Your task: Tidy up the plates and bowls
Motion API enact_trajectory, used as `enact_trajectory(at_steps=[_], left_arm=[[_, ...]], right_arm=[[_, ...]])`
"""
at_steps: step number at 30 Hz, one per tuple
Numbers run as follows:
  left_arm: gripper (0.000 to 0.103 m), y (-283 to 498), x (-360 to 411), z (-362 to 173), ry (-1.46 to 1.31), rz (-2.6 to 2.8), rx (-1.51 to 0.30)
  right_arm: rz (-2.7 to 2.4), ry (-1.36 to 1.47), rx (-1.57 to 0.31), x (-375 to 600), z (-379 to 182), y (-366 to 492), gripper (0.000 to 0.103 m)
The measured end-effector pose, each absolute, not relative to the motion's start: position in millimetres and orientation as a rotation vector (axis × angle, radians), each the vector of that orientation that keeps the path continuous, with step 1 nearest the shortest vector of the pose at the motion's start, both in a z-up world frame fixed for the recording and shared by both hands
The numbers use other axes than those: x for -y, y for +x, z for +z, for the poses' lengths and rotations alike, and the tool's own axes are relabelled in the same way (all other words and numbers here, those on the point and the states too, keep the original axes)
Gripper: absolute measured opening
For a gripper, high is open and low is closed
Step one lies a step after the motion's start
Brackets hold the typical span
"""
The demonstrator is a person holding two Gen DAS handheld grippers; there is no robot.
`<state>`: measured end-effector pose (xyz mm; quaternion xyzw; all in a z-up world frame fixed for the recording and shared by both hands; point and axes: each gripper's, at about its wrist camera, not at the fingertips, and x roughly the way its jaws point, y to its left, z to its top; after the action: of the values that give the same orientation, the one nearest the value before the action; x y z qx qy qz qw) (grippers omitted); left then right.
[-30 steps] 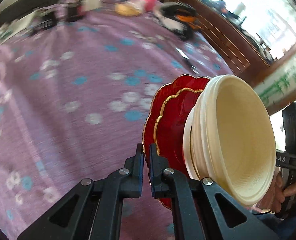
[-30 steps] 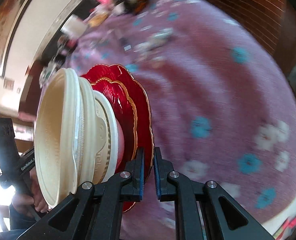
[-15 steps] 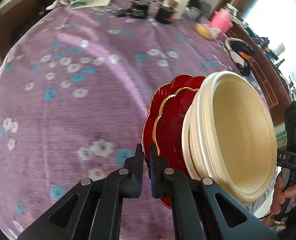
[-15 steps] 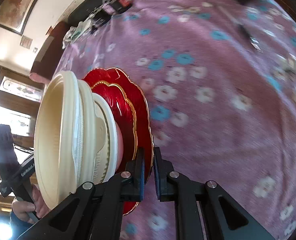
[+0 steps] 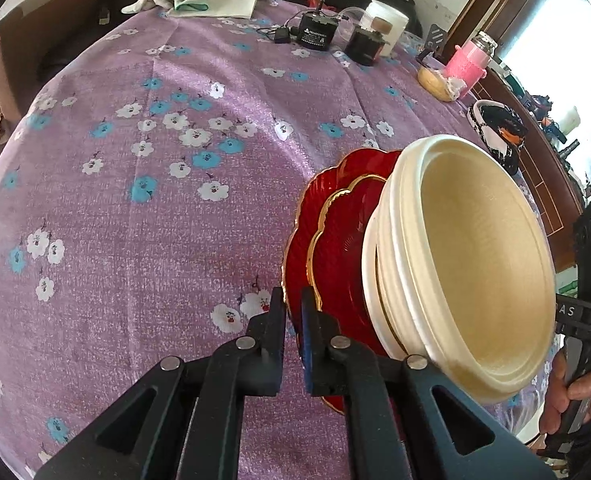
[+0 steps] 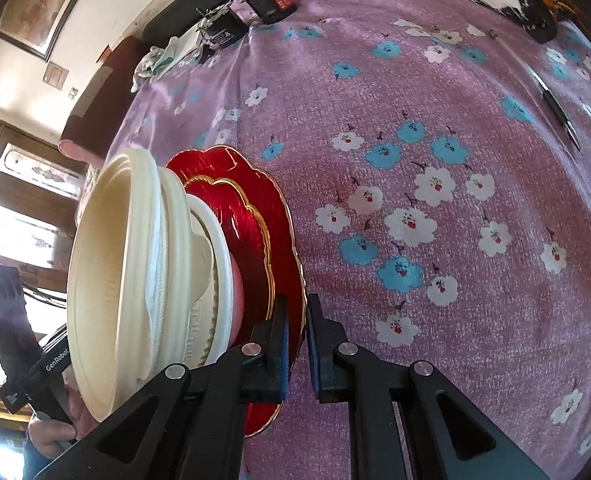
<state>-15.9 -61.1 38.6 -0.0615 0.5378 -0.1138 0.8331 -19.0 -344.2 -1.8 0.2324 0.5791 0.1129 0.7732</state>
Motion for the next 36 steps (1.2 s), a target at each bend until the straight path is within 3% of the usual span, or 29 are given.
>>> enact_trajectory(at_steps=[3,9,15,16,17,19,20,22,25,36], left_arm=[[0.016,-22,56,40,-0.143,-0.233,-1.137],[0.047,-38,46,44,-0.164,-0.203,-1.107],[0.050,-69,42,65,-0.119,-0.122,-1.017],[0.058,-80,44,74,-0.095,-0.097,-0.978],[0.073,-89,46,81,-0.078,-0.073,-0.941],[0.093,-117,55,99,-0.036,-0.016,-0.831],[0.097,-125,59,103,-0.017,-0.003,-0.795],[0.102,-147,73,115,0.051,-0.003,-0.706],[0.103,-156,87,122,0.101,-0.028,-0.689],[0.103,-161,98,122,0.101,0.006,-0.769]], right_arm=[[0.237,0.503,-1.251,347,1,-28,0.013],[0.234,0.513,-1.225,361,13,-53,0.030],[0.231,0.475,-1.181,368,35,-85,0.033],[0.236,0.459,-1.168,367,40,-93,0.033],[0.238,0.437,-1.152,366,45,-101,0.034],[0.246,0.385,-1.118,362,53,-115,0.043],[0.258,0.355,-1.097,359,58,-123,0.046],[0.281,0.308,-1.072,352,63,-132,0.062],[0.318,0.256,-1.046,342,69,-139,0.075],[0.396,0.154,-0.929,322,90,-153,0.087]])
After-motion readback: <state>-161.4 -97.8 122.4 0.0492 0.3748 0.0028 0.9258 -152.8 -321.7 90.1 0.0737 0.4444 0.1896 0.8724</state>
